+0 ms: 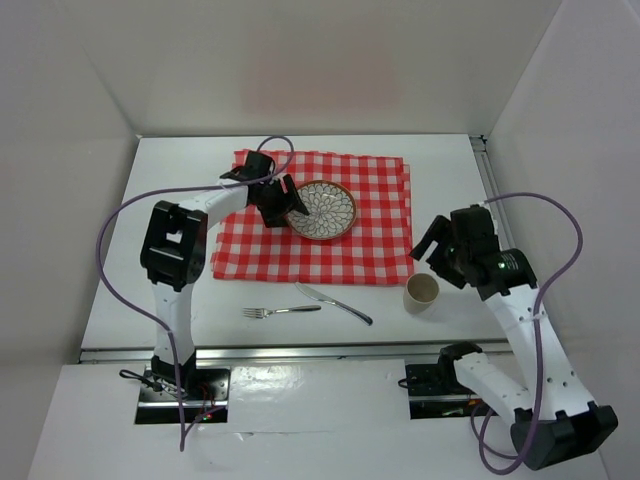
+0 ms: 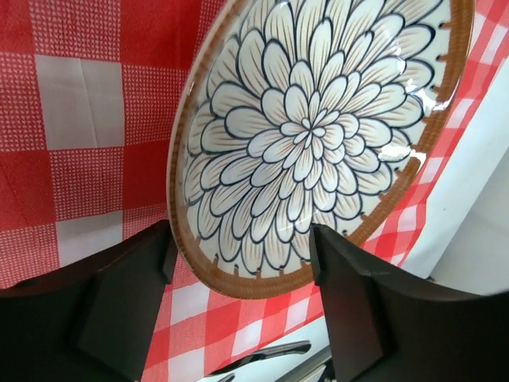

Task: Set the dinner table for one person

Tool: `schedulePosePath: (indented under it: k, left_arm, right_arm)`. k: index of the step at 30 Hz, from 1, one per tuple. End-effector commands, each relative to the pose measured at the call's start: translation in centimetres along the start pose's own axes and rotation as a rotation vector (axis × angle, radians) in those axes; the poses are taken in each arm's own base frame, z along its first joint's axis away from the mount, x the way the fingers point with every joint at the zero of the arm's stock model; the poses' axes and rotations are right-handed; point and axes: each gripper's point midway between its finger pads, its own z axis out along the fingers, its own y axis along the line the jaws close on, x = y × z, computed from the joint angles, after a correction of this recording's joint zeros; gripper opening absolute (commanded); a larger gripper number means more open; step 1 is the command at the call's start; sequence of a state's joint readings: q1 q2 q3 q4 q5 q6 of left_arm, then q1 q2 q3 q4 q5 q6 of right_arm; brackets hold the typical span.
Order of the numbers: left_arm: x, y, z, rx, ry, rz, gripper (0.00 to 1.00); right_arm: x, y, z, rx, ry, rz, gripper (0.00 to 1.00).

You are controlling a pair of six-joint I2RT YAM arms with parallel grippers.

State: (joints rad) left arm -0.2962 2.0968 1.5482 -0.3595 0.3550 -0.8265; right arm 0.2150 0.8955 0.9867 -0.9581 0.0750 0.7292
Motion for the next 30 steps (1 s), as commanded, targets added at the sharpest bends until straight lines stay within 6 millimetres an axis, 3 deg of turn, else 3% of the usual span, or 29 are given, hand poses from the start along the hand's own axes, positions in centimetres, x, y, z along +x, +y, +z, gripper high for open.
schedulePosePath:
  k: [1, 2, 3, 7, 8, 11, 16, 24, 28, 30]
  left_arm:
    - [-0.8, -0.6, -0.8, -0.026, -0.033, 0.053, 0.85]
    - [-0.9, -0.9, -1.4, -0.029, -0.044, 0.055, 0.96]
    - [-0.9, -1.4, -1.8, -0.031, -0.05, 0.074, 1.0]
    - [-1.9, -2.5, -4.5, -0.039, -0.12, 0.111, 1.0]
    - [-2.0, -3.1, -5.3, -0.031, -0.129, 0.115, 1.0]
    - [-2.9, -4.9, -8.5, -0.01, -0.195, 0.146, 1.0]
    - [-2.9, -7.4, -13.1, 0.047, -0.264, 0.196, 1.0]
    - [-2.7, -8.3, -15.8, 0.057, -0.298, 0.234, 1.0]
    - [-2.4, -8.1, -16.1, 0.057, -0.298, 0.234, 1.0]
    - [-2.4, -8.1, -16.1, 0.057, -0.298, 0.234, 1.0]
  right_arm:
    - [1.6, -2.9, -0.5, 0.12, 0.024, 0.081, 0.85]
    - [2.0, -3.0, -0.2, 0.126, 0.045, 0.08, 0.84]
    - [2.0, -2.7, -0.2, 0.109, 0.048, 0.069, 0.84]
    - [3.0, -0.9, 0.9, -0.005, 0.117, -0.008, 0.8]
    - [3.0, -0.5, 1.5, -0.022, 0.12, -0.017, 0.74]
    - [3.5, -0.7, 2.6, -0.002, 0.156, -0.03, 0.66]
    - [4.0, -1.3, 4.4, 0.024, 0.172, -0.042, 0.64]
    - [5.4, -1.0, 6.4, 0.031, 0.215, -0.039, 0.63]
    - [6.5, -1.2, 7.5, 0.063, 0.242, -0.04, 0.5]
    - [7.1, -1.6, 7.6, 0.099, 0.248, -0.05, 0.38]
